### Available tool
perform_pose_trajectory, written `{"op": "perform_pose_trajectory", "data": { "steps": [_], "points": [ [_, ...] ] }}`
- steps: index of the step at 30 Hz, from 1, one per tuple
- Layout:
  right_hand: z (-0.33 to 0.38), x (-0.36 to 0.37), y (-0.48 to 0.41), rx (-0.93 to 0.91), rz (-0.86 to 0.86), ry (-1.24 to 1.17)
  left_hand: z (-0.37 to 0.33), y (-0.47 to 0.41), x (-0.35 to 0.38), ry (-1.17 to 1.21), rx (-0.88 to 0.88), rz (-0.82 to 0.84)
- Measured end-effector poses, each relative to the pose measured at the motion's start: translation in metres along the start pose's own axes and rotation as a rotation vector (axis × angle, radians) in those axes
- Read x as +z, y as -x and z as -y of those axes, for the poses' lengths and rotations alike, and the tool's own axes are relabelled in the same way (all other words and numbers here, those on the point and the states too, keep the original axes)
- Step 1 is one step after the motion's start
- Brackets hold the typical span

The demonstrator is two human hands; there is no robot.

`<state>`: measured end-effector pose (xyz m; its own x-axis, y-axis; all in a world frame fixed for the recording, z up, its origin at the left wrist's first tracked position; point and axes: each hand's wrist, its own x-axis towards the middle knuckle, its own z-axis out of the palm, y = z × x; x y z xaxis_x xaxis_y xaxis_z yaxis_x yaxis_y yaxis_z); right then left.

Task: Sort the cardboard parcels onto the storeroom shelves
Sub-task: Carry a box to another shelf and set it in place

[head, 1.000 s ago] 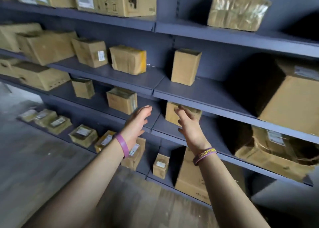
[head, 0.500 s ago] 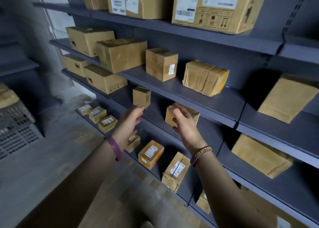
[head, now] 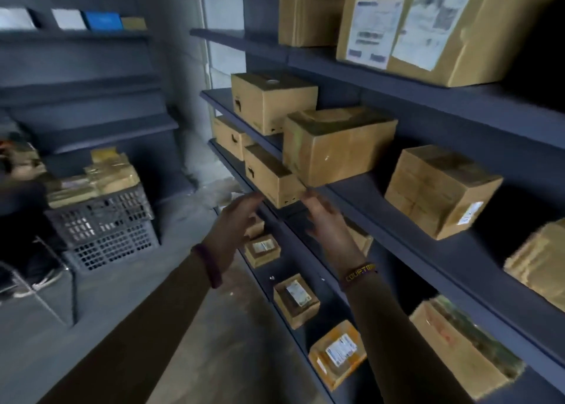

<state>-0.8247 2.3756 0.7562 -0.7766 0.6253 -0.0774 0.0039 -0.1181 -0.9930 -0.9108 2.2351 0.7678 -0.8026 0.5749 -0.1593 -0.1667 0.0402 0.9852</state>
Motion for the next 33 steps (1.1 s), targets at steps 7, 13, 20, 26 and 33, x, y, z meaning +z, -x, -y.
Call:
{"op": "perform_pose_trajectory", "data": {
  "steps": [7, 13, 20, 26, 33],
  "points": [
    [0.001, 0.077, -0.120, 0.044, 0.061, 0.048, -0.023, -0.101, -0.069, 0.011, 0.029, -0.072],
    [-0.007, 0.133, -0.206, -0.012, -0.006, 0.066, -0.034, -0.196, -0.127, 0.025, 0.016, -0.043],
    [0.004, 0.198, -0.312, -0.111, -0.223, -0.005, -0.066, -0.334, -0.198, -0.017, -0.005, 0.023],
    [0.018, 0.213, -0.379, -0.098, -0.410, 0.034, -0.092, -0.432, -0.229, -0.125, 0.020, 0.124],
    [0.014, 0.187, -0.453, -0.137, -0.645, 0.041, -0.102, -0.561, -0.220, -0.256, 0.046, 0.237]
  ]
}}
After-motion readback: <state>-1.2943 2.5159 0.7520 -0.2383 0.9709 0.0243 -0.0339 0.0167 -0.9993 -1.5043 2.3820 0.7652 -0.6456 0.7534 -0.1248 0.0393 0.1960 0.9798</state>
